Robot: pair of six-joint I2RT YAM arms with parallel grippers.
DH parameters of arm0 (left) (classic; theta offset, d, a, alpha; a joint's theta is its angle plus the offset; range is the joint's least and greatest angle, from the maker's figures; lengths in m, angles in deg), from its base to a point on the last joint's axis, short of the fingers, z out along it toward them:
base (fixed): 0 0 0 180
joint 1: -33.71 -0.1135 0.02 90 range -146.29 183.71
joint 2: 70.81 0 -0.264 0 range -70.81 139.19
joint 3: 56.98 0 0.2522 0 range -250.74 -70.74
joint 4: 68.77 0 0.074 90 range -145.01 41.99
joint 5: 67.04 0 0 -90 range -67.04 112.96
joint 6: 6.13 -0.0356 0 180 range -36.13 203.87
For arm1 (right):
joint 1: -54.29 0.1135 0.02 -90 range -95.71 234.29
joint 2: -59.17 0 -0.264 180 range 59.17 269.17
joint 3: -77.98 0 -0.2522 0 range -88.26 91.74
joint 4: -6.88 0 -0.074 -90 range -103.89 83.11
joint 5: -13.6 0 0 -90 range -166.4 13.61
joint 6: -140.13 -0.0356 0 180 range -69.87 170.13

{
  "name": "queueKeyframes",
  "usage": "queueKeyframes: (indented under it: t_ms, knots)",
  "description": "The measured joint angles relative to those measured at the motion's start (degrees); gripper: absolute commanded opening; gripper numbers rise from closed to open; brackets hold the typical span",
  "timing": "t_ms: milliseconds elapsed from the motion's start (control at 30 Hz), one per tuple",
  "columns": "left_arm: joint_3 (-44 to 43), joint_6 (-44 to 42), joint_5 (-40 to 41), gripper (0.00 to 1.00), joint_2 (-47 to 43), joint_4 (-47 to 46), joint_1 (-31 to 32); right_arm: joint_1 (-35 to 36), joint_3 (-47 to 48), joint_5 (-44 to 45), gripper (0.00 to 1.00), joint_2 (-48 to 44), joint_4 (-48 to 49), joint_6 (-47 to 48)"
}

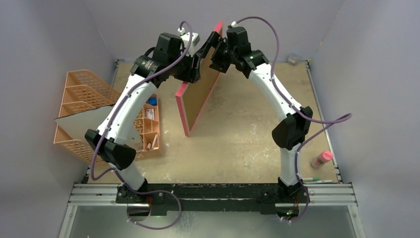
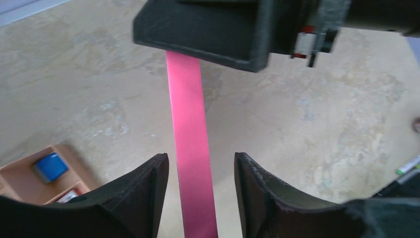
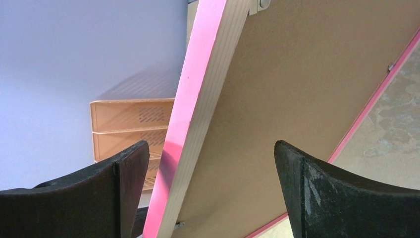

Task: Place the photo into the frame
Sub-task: Turn over the photo frame at the center of the board.

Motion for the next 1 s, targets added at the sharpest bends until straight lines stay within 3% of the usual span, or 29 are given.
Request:
queueKeyframes:
  t_ms: [200,500,733,1000]
  knots:
    - [7.15,-0.57,-10.78,0.74,-4.66,-6.29,0.0,-0.42,-0.94,0.63,0.93,-0.55,-1.2,0.15]
    - [12.96,-0.37,-20.83,0.76,-13.05,-15.72,0.0,-3.96,-10.82,1.4,0.65,-9.55,-3.76,1.42]
    - [14.69,1.92,-20.26,0.77,-11.74,-20.31,0.0,-7.8,-18.86,1.64,0.35,-16.74,-5.53,3.5]
    - [18.03,8.24,-14.86,0.76,-5.55,-23.74,-0.39,-14.78,-34.45,-1.81,0.31,-23.93,-0.9,6.32]
